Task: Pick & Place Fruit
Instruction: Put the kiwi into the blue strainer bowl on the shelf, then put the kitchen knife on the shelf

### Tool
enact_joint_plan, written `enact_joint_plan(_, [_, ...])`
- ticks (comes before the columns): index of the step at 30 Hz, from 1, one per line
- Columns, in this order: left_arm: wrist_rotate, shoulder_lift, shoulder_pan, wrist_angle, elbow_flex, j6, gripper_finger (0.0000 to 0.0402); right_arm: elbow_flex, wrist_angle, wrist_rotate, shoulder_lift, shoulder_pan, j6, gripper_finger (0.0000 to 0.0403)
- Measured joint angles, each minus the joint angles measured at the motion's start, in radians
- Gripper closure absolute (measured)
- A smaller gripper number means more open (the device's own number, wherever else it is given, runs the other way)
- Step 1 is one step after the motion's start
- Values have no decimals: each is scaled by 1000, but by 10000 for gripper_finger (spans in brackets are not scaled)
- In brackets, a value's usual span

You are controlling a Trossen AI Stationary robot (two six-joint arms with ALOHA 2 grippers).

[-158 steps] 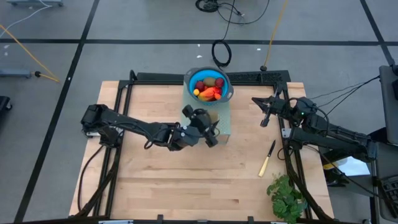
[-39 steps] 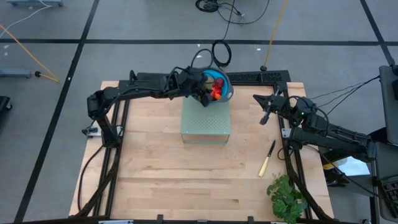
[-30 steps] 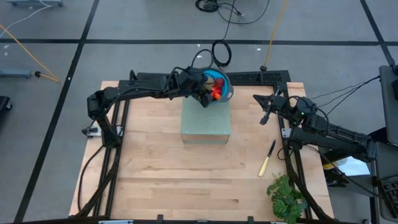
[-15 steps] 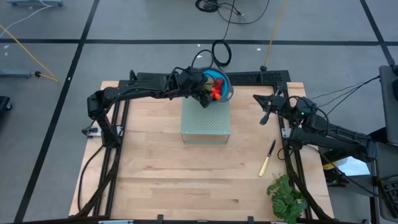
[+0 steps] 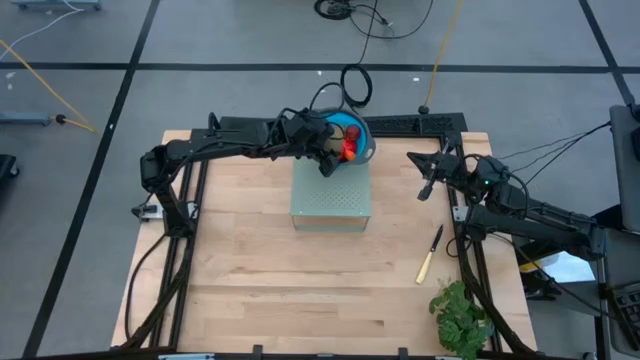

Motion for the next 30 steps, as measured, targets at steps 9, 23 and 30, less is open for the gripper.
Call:
enact_joint_plan(9, [-11,-15,1,26,0,134,33,0,0,0,0,0,0,399])
enact_joint_plan(23, [-143,-229,2,-53,1,145,9,0,0,0,0,0,0,399])
enact_joint_plan(30, [-135,-334,-2,-148,1,73,9,0,0,-4,0,0,1,399])
